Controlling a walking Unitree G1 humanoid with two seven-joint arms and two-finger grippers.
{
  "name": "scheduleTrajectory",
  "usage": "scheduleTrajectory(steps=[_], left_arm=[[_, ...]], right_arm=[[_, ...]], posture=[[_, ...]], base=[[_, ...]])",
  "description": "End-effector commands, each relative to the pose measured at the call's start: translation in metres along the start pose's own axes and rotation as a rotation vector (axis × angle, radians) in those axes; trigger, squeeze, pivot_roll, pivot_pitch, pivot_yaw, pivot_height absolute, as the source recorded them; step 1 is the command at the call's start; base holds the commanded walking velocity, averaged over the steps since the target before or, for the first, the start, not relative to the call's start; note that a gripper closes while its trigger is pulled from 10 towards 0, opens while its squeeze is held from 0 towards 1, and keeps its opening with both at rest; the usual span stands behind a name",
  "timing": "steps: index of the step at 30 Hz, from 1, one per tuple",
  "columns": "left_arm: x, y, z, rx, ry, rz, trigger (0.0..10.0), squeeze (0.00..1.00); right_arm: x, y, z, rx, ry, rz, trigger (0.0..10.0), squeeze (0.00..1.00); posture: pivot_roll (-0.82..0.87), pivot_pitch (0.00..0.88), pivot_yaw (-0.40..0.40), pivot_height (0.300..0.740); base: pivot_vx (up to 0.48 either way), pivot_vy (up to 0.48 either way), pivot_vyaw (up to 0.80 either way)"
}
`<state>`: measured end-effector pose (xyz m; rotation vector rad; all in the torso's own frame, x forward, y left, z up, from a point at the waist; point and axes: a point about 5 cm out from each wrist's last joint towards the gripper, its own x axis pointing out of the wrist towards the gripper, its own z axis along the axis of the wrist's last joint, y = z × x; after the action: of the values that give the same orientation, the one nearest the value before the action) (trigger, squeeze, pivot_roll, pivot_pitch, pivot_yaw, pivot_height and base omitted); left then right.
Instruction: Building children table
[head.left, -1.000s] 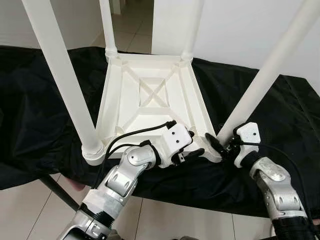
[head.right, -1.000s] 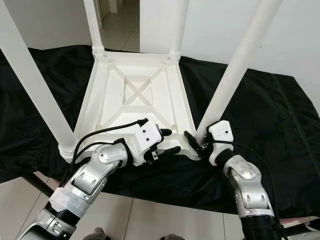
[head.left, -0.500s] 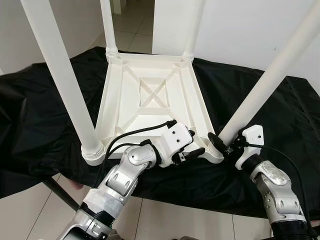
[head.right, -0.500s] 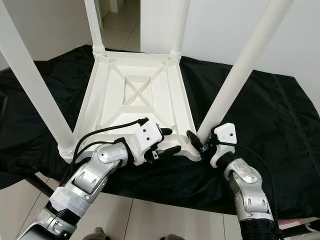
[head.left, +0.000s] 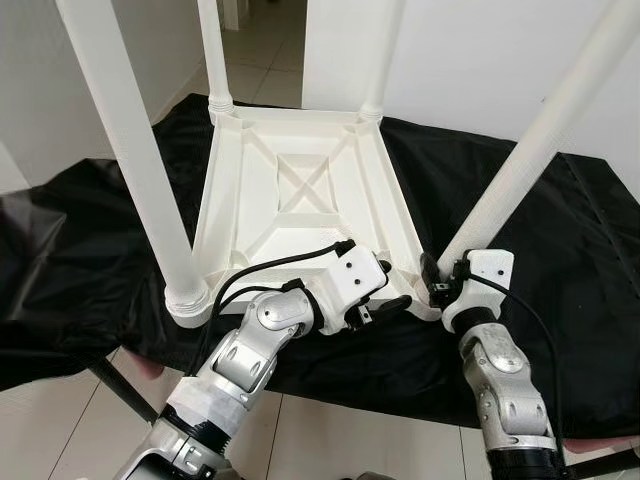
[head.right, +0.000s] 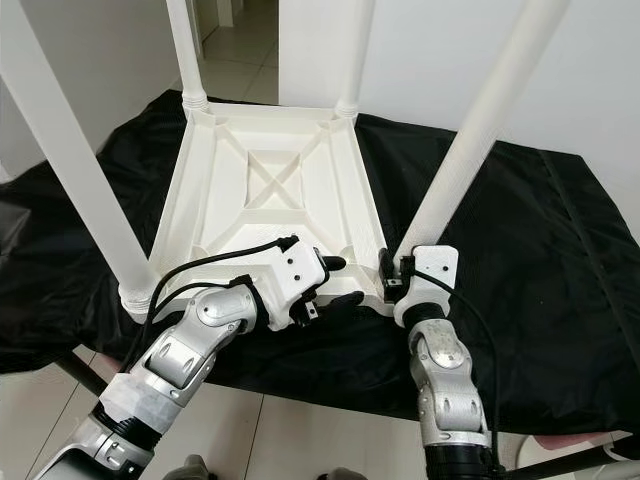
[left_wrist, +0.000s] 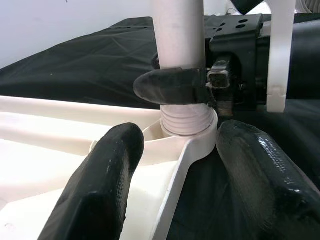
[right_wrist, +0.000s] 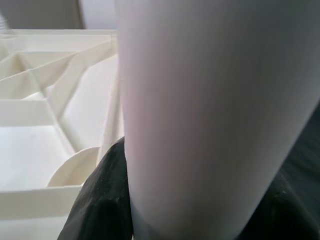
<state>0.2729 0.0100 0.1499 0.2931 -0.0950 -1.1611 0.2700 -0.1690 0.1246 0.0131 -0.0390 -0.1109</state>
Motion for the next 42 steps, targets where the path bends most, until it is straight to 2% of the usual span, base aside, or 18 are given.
scheduleTrajectory(steps=[1,2,6,12,13,18,20,22,25,26,28,29,34,35,42], left_arm=[[0.001,-0.005,-0.001,-0.002,0.002,-0.026,10.0,0.0],[0.001,-0.004,-0.001,-0.003,0.0,-0.02,10.0,0.0],[0.001,-0.003,-0.001,-0.004,0.0,-0.012,10.0,0.0],[0.001,-0.004,-0.001,-0.003,0.0,-0.016,10.0,0.0],[0.001,-0.004,-0.001,-0.003,0.001,-0.018,10.0,0.0],[0.001,-0.005,-0.002,-0.004,0.002,-0.022,10.0,0.0],[0.0,-0.006,-0.002,-0.005,0.003,-0.025,10.0,0.0],[-0.001,-0.007,-0.003,-0.007,0.004,-0.027,10.0,0.0],[-0.001,-0.007,-0.003,-0.008,0.006,-0.028,10.0,0.0],[-0.001,-0.008,-0.003,-0.008,0.006,-0.03,10.0,0.0],[-0.001,-0.008,-0.003,-0.008,0.006,-0.03,10.0,0.0],[-0.001,-0.008,-0.003,-0.009,0.007,-0.034,10.0,0.0],[-0.001,-0.009,-0.003,-0.008,0.008,-0.039,10.0,0.0],[-0.001,-0.009,-0.003,-0.007,0.009,-0.044,10.0,0.0],[0.0,-0.007,-0.002,0.0,0.008,-0.046,10.0,0.0]], right_arm=[[-0.005,0.001,-0.013,-0.012,0.069,-0.069,10.0,0.0],[-0.009,0.011,-0.014,0.028,0.076,-0.101,10.0,0.0],[-0.011,0.02,-0.014,0.048,0.073,-0.076,10.0,0.0],[-0.009,0.017,-0.009,0.056,0.05,-0.082,10.0,0.0],[-0.009,0.016,-0.007,0.062,0.038,-0.079,10.0,1.0],[-0.012,0.014,-0.002,0.089,0.01,-0.061,10.0,1.0],[-0.016,0.008,-0.001,0.103,-0.004,0.007,10.0,1.0],[-0.021,0.0,-0.002,0.074,-0.02,0.081,10.0,1.0],[-0.024,-0.009,-0.005,0.039,-0.011,0.127,10.0,1.0],[-0.026,-0.014,-0.007,0.029,-0.007,0.169,10.0,0.0],[-0.026,-0.014,-0.007,0.029,-0.007,0.169,10.0,0.0],[-0.028,-0.026,-0.008,0.003,-0.003,0.259,10.0,0.0],[-0.025,-0.038,-0.008,-0.067,-0.004,0.35,10.0,0.0],[-0.02,-0.042,-0.008,-0.083,0.007,0.43,10.0,0.0],[-0.001,-0.041,-0.009,-0.122,0.037,0.538,10.0,0.0]], posture=[[0.06,0.0,-0.074,0.74],[0.06,0.0,-0.077,0.74],[0.06,0.0,-0.077,0.74],[0.06,0.0,-0.077,0.74],[0.06,0.0,-0.075,0.74],[0.06,0.0,-0.074,0.74],[0.06,0.0,-0.075,0.74],[0.06,0.0,-0.076,0.74],[0.05,0.0,-0.072,0.74],[0.05,0.0,-0.071,0.74],[0.05,0.0,-0.071,0.74],[0.05,0.0,-0.068,0.74],[0.05,0.0,-0.061,0.74],[0.05,0.0,-0.06,0.74],[0.06,0.0,-0.063,0.74]], base=[[0.0,0.0,0.0],[0.0,0.0,0.0],[0.0,0.0,0.0],[0.0,0.0,0.0],[0.0,0.0,0.0],[0.0,0.0,0.0],[0.0,0.0,0.0],[0.0,0.0,0.0],[0.0,0.0,0.0],[0.0,0.0,0.0],[0.0,0.0,0.0],[0.0,0.0,0.0],[0.0,0.0,0.0],[0.0,0.0,0.0],[0.0,0.0,0.0]])
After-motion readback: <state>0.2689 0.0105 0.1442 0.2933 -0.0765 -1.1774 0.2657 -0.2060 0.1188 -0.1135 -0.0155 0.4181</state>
